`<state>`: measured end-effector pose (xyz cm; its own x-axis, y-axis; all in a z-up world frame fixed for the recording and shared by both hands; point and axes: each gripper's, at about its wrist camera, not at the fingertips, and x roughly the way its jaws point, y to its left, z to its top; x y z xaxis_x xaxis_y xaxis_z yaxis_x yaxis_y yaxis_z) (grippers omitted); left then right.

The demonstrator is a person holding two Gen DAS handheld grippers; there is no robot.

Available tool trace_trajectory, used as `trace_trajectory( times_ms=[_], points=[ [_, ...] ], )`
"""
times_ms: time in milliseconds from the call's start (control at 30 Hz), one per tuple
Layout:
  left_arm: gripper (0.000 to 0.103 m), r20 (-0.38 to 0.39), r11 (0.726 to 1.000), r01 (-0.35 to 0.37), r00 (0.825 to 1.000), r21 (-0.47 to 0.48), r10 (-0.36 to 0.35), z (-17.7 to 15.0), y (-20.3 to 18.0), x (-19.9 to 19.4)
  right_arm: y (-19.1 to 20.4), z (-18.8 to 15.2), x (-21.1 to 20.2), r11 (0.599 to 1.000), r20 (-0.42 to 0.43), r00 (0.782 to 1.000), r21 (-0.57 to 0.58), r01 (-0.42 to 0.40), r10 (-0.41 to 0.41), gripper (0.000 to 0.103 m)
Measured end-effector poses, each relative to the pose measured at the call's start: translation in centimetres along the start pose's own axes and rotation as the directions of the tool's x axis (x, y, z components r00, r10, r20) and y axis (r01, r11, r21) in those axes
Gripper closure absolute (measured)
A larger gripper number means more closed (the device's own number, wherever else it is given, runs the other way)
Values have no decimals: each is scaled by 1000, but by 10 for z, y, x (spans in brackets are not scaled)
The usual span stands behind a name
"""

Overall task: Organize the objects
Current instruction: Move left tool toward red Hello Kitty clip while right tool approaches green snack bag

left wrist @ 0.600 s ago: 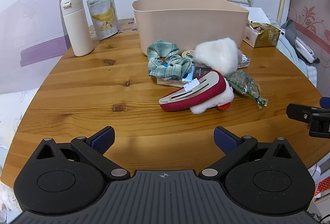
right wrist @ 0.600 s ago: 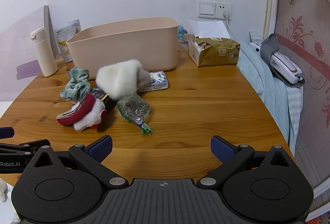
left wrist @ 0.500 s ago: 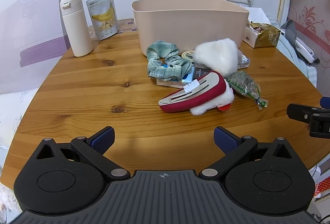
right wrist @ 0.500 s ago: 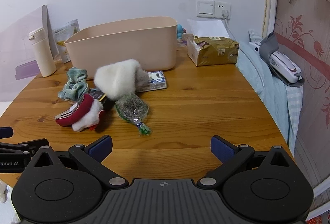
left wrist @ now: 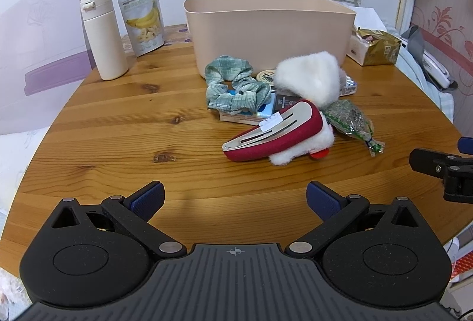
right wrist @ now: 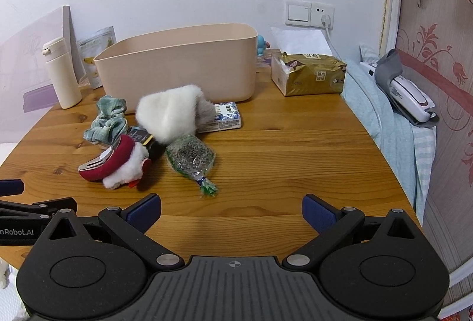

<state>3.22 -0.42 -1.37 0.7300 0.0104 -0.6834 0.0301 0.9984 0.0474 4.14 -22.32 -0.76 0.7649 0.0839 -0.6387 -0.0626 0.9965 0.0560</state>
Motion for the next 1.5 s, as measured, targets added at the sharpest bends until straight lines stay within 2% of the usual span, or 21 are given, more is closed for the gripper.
trace_trajectory(
  times_ms=[400, 767, 1500],
  points=[
    [0, -4, 1000, 2, 1000, 6, -2, 3, -1, 3, 3, 3, 4, 1000, -17, 1000, -19, -2, 2, 0],
    [0, -18, 1000, 21, 1000, 19, -20, 12, -2, 17, 5, 8, 13, 999, -38, 999, -34, -12, 11, 6],
    [0, -82, 989, 122, 990, 80, -115, 34, -8, 59, 5, 22, 53, 997, -115, 992, -34, -64, 59, 17]
  ],
)
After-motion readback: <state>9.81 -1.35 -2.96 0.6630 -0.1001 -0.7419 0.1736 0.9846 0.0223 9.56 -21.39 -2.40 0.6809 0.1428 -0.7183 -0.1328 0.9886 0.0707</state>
